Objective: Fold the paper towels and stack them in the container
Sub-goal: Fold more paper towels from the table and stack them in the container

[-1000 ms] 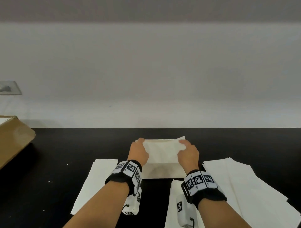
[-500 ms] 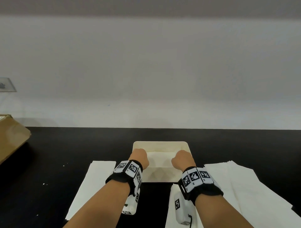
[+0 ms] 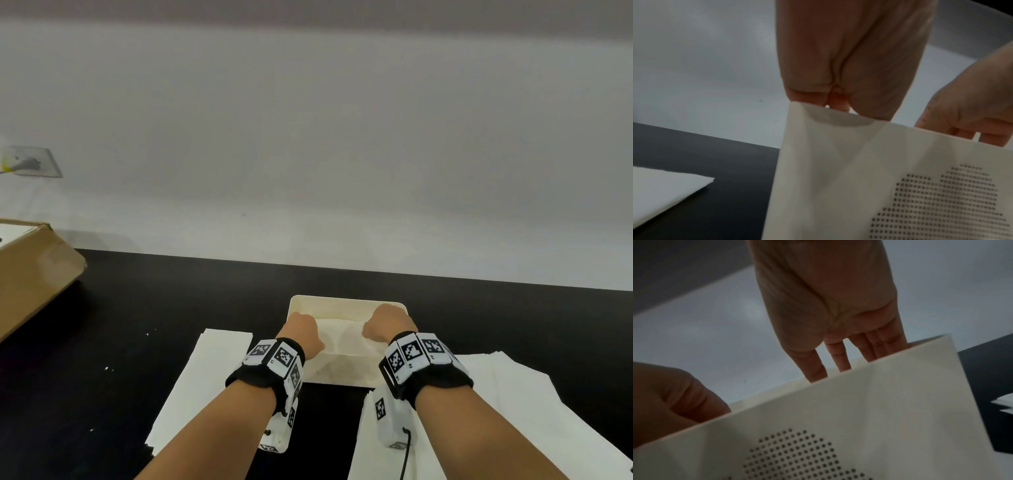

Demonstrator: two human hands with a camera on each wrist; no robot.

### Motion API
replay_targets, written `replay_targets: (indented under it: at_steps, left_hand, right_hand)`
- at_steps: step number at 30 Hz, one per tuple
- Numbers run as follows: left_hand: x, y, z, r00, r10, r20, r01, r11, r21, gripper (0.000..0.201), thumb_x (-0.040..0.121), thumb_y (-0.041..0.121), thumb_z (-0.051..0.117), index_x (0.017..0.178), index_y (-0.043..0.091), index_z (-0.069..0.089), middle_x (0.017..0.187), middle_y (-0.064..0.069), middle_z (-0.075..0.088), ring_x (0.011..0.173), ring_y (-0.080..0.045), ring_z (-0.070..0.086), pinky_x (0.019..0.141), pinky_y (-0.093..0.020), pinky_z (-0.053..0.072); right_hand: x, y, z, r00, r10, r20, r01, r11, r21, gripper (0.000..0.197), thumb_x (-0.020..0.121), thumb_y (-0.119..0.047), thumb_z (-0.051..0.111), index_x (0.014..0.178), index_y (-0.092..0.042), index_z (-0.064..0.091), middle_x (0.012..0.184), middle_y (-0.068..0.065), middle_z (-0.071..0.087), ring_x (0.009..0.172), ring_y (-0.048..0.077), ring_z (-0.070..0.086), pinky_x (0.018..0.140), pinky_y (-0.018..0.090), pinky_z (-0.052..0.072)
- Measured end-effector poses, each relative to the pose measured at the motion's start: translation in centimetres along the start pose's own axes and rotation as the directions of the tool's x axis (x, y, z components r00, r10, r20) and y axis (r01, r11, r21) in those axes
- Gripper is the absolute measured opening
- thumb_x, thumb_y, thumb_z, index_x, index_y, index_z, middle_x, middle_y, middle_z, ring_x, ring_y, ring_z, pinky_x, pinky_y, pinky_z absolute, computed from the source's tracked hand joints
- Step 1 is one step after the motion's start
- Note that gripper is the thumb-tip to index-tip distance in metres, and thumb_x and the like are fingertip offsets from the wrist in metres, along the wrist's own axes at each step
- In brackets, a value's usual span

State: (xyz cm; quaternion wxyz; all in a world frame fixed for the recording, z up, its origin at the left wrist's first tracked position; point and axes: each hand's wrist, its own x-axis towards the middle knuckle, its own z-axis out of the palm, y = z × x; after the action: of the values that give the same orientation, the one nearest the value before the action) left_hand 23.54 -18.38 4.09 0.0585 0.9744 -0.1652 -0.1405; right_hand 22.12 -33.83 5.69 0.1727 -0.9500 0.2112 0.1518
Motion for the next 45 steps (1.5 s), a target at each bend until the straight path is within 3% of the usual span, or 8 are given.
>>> replay_targets:
  at_steps: [5,18,22,29,33,35,41,45]
  left_hand:
    - [0.2,0.0,0.1,0.999,-0.031,0.012,0.031,0.999,-0.020,0.041,0.096,0.032,0.046,0.115,-0.003,0.058,0.123,-0.015,0.059,0.118,-0.026,0.052,0.097,-0.029,0.042]
    - [1.1,0.4,0.8,0.997,-0.079,0.024,0.080,0.995,-0.064,0.039,0.095,0.031,0.048,0.115,-0.001,0.059,0.114,-0.012,0.060,0.113,-0.024,0.056,0.093,-0.027,0.044]
    - [1.0,0.6,0.8,0.994,-0.098,0.042,0.099,0.994,-0.039,0.031,0.096,0.028,0.044,0.088,0.003,0.059,0.098,-0.011,0.057,0.112,-0.026,0.057,0.092,-0.028,0.044]
    - [-0.6,0.2,0.5,0.988,-0.097,-0.123,0.071,0.977,-0.201,0.039,0.098,0.026,0.040,0.129,0.004,0.050,0.138,-0.013,0.043,0.123,-0.024,0.047,0.104,-0.028,0.036]
    - [-2.4,-1.3,0.3,0.936,-0.157,-0.316,0.008,0.906,-0.424,0.034,0.094,0.020,0.052,0.127,0.013,0.053,0.138,-0.003,0.041,0.121,-0.017,0.049,0.097,-0.021,0.038]
    - [-3.4,-2.6,0.2,0.901,-0.214,-0.378,0.005,0.875,-0.483,0.034,0.092,0.019,0.054,0.126,0.014,0.054,0.135,-0.002,0.044,0.119,-0.017,0.049,0.094,-0.020,0.039]
    - [-7.2,-9.5,1.6,0.879,-0.440,-0.184,0.274,0.782,-0.560,0.046,0.089,0.022,0.060,0.132,0.013,0.046,0.136,-0.010,0.044,0.119,-0.023,0.051,0.099,-0.029,0.042]
    - [-8.9,-13.5,3.6,0.825,-0.565,0.030,0.514,0.727,-0.455,0.062,0.087,0.031,0.062,0.138,0.009,0.035,0.138,-0.014,0.039,0.127,-0.029,0.042,0.104,-0.036,0.041]
  right_hand:
    - [0.5,0.4,0.5,0.999,-0.046,0.021,0.047,0.998,-0.040,0.027,0.091,-0.018,0.050,0.114,-0.007,0.059,0.116,0.006,0.062,0.108,0.022,0.059,0.084,0.026,0.044]
    - [1.1,2.3,1.6,0.996,-0.083,0.038,0.081,0.996,0.044,0.030,0.091,-0.018,0.052,0.116,-0.003,0.055,0.111,0.010,0.060,0.103,0.023,0.058,0.085,0.024,0.045]
    - [1.3,2.4,2.1,0.995,-0.085,0.052,0.084,0.996,0.017,0.033,0.090,-0.021,0.055,0.118,-0.004,0.055,0.120,0.009,0.060,0.111,0.023,0.057,0.085,0.024,0.045]
    - [0.3,1.9,1.8,0.993,-0.116,-0.027,0.118,0.990,0.083,0.028,0.091,-0.021,0.051,0.114,-0.007,0.058,0.120,0.008,0.061,0.109,0.024,0.058,0.081,0.024,0.041]
    - [-2.9,0.1,1.4,0.955,-0.234,-0.180,0.275,0.928,0.252,0.034,0.094,-0.023,0.051,0.127,-0.014,0.055,0.131,0.004,0.056,0.123,0.020,0.050,0.104,0.029,0.039]
    - [-4.8,-1.3,1.3,0.932,-0.274,-0.237,0.344,0.875,0.339,0.031,0.093,-0.024,0.053,0.123,-0.018,0.058,0.130,0.001,0.057,0.121,0.018,0.051,0.104,0.028,0.039]
    - [-9.9,-6.0,4.5,0.904,-0.410,-0.122,0.417,0.781,0.464,0.025,0.093,-0.021,0.054,0.116,-0.020,0.064,0.119,-0.004,0.063,0.103,0.009,0.057,0.089,0.015,0.039]
    - [-11.1,-8.7,9.5,0.915,-0.397,0.077,0.314,0.818,0.482,0.029,0.092,-0.022,0.056,0.121,-0.020,0.060,0.123,-0.001,0.061,0.111,0.011,0.056,0.093,0.017,0.040]
